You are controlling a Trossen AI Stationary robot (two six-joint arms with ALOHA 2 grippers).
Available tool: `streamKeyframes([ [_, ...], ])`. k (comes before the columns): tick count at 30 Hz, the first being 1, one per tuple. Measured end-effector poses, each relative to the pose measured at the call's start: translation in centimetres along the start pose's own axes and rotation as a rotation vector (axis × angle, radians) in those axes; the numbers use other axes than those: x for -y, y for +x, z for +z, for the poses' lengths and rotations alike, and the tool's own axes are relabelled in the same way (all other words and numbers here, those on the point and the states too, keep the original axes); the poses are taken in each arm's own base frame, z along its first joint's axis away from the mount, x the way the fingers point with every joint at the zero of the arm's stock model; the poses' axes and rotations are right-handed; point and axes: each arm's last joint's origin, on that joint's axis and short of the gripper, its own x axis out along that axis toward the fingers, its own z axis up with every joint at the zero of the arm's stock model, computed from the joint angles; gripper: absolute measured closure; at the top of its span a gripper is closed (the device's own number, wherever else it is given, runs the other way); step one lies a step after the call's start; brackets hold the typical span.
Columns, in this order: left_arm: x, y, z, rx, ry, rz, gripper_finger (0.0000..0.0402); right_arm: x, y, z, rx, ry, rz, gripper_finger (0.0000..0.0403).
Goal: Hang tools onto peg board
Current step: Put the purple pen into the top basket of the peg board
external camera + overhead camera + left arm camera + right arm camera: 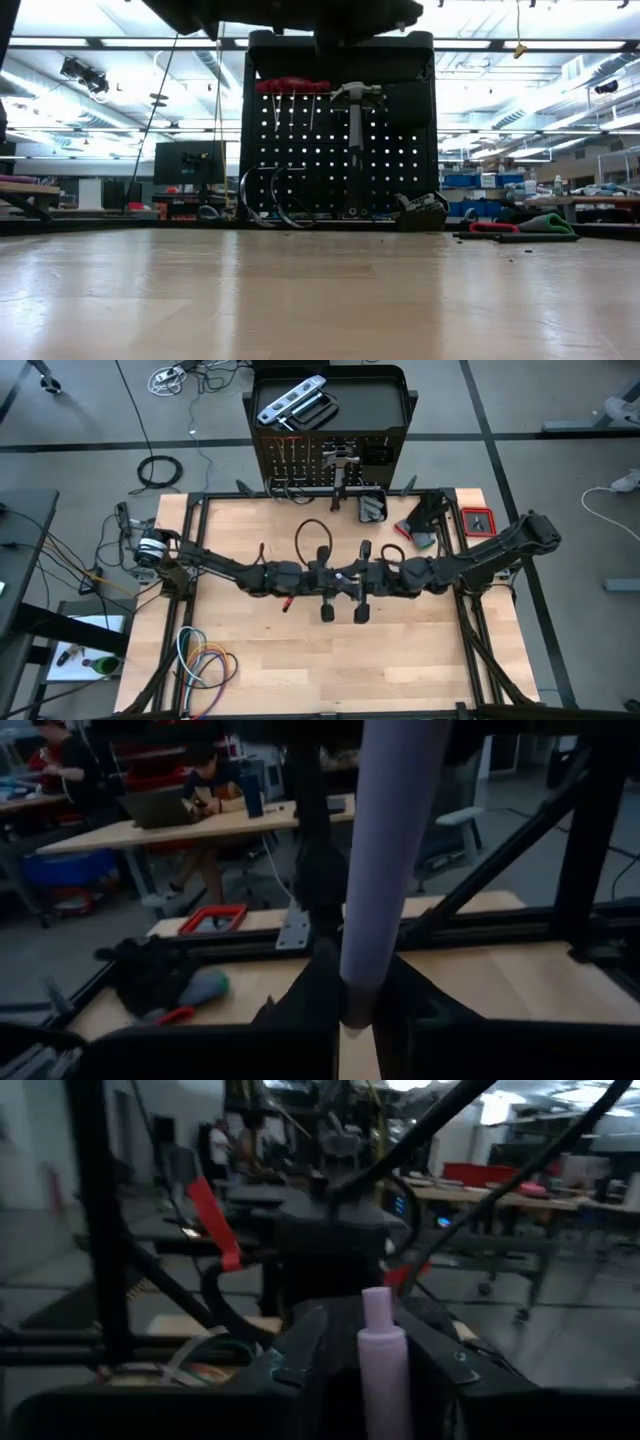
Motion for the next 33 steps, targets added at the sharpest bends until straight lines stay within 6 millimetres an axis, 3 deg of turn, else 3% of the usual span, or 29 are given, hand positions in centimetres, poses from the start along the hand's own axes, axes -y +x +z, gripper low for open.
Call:
streamKeyframes([
  [12,-0.8,-0.1,-0.8,-0.13,-0.002,0.004,0.0379,0.3,-3.1,0.8,-0.163,0.005,-0.079,0.025],
  [19,-1.5,0.6,0.0,-0.219,-0.025,-0.059,0.0379,0.5,-2.5,-0.4,-0.228,-0.005,-0.122,0.0247],
  [29,-1.5,0.5,-0.2,-0.251,-0.016,-0.064,0.0379,0.7,-2.8,0.0,-0.221,-0.048,-0.15,0.0257],
  [33,-1.6,0.3,0.1,-0.251,-0.012,-0.065,0.037,0.8,-2.9,0.0,-0.226,-0.079,-0.172,0.0298],
])
